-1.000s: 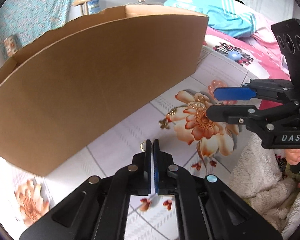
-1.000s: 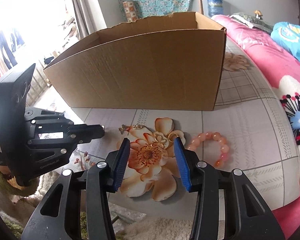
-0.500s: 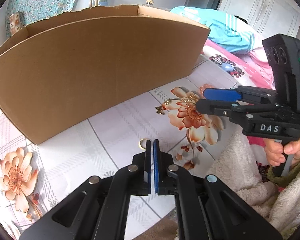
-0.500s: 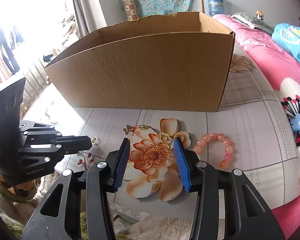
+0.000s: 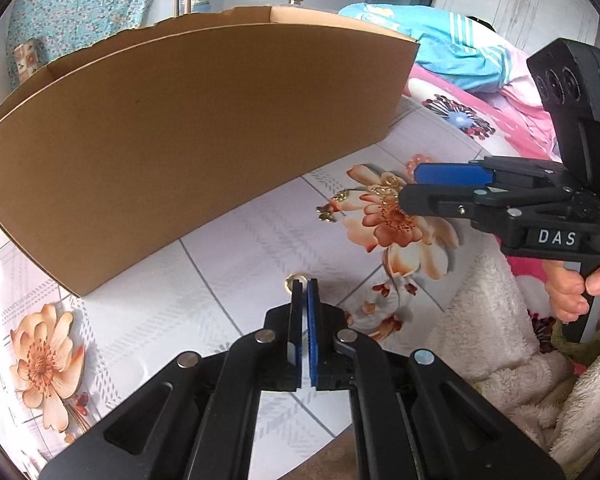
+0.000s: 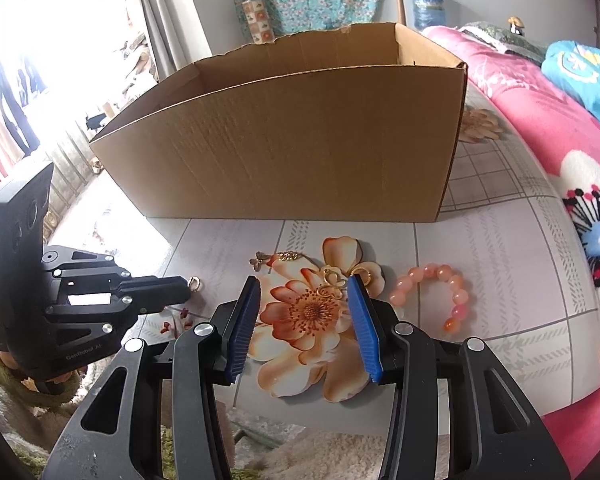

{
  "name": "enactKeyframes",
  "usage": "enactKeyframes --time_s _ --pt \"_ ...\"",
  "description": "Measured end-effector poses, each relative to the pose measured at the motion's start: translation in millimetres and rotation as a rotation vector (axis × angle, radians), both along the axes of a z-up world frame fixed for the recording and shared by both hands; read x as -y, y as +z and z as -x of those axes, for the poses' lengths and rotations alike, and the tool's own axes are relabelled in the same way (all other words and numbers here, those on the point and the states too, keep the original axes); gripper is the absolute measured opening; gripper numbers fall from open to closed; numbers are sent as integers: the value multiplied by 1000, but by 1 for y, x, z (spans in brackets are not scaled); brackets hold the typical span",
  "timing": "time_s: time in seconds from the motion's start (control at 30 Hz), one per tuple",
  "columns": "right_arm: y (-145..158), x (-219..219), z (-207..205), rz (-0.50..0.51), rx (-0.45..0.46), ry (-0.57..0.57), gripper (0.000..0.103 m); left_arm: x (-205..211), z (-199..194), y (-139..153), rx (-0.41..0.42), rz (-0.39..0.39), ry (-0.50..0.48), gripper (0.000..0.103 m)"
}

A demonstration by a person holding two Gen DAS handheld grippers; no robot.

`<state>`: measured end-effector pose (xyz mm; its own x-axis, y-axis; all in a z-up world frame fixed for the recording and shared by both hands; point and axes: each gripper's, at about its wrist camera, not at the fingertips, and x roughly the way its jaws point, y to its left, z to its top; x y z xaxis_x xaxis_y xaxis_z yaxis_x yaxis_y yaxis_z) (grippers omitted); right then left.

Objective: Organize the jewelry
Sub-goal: 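Grasp a small gold ring with the left gripper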

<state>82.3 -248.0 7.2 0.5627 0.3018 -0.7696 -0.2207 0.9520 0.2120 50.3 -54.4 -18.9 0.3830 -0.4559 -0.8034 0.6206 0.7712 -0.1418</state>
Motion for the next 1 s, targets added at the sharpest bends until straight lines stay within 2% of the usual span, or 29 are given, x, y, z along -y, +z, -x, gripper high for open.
enactKeyframes --time_s 0.1,0.2,0.23,0.5,0.6,0.67,0.73,0.83,1.0 --pt "-1 1 0 -4 -2 -2 42 0 2 4 21 -1 -14 5" --pt "-2 0 1 -17 -7 6 42 0 1 6 47 -23 -27 20" --pt "-3 0 1 -18 -7 10 42 0 0 6 51 -31 -31 22" --pt "-2 -1 1 -24 1 17 42 6 -10 1 72 -94 -160 22" --pt "-2 0 2 -31 2 16 42 10 -12 1 84 -119 -214 19" --pt "-3 0 1 -29 0 15 42 11 -12 1 86 -127 -245 12" --pt "-4 1 1 -28 -2 12 42 14 -10 1 95 -135 -273 12" --pt "-4 2 1 -26 -5 8 42 15 -8 0 109 -134 -281 12" --pt "-1 1 0 14 10 16 42 13 -5 0 117 -118 -235 11"
